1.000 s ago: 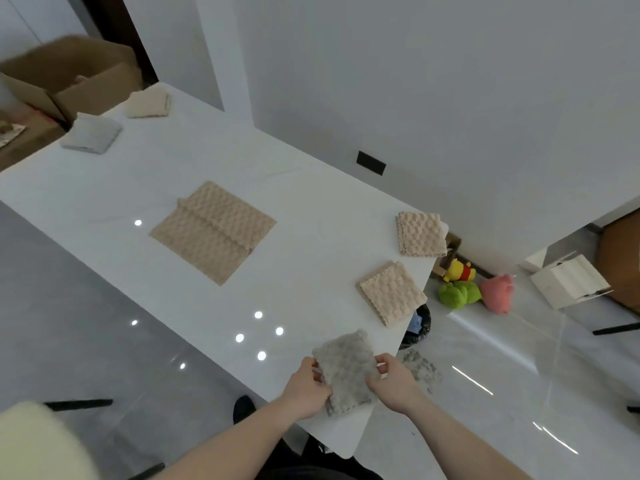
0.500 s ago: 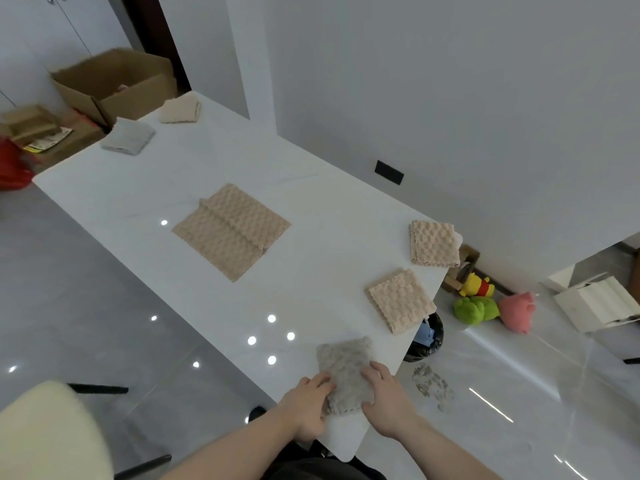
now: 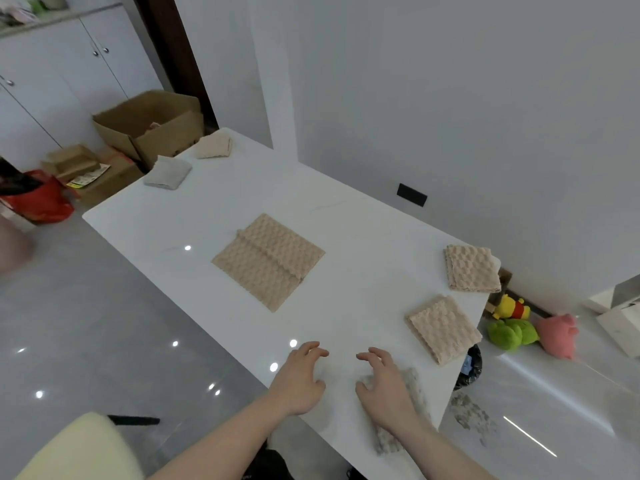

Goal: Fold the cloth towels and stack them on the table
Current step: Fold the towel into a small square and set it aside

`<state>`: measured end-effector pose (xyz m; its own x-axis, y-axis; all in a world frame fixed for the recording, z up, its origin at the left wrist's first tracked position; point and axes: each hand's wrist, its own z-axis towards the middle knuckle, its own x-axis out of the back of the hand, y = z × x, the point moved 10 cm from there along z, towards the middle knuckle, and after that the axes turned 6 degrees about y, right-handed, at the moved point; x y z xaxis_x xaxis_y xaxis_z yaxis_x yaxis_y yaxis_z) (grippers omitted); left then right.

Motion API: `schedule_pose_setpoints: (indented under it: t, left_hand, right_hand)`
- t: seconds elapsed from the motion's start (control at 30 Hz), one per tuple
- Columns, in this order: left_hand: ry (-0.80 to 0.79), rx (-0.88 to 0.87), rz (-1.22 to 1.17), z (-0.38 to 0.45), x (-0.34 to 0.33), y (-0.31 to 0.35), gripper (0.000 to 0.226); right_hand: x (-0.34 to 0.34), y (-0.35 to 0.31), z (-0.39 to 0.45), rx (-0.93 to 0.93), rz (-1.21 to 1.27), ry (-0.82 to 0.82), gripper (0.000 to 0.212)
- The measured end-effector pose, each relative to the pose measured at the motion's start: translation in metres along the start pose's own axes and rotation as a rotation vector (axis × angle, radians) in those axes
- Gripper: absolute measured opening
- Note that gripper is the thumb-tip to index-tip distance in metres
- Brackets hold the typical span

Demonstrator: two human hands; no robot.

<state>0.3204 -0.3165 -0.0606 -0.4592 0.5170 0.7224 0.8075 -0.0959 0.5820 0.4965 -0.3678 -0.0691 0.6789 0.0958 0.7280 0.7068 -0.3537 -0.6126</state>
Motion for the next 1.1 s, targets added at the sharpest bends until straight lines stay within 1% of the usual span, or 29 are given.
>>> schedule_pose_setpoints:
  t: [0.23,0.43,0.57,0.77,0.93,1.1]
  left_hand:
    - [0.023,-0.059,0.021,0.026,0.097,-0.070,0.053]
    - [0.024,-0.083,0.070,0.039,0.170,-0.136,0.054]
    - [0.086,-0.102,0.058,0.042,0.214,-0.157,0.048]
    - [0.157,-0.115,0.063,0.026,0.247,-0.182,0.046]
    - [0.091,-0.128,0.117,0.014,0.259,-0.209,0.046]
    - [0.058,-0.186,0.167,0.039,0.281,-0.223,0.046]
  right_hand:
    - [-0.033,-0.092,0.038,-0.068,0.199,0.140,0.045]
    - [-0.059,-0.156,0.051,-0.112,0.228,0.205,0.046]
    - [-0.061,-0.187,0.050,-0.078,0.234,0.233,0.045]
    - [-0.067,-0.206,0.055,-0.010,0.270,0.282,0.045]
    - [-0.091,-0.215,0.045,-0.068,0.312,0.306,0.045]
    - [-0.098,-0.233,0.046,-0.096,0.286,0.336,0.043]
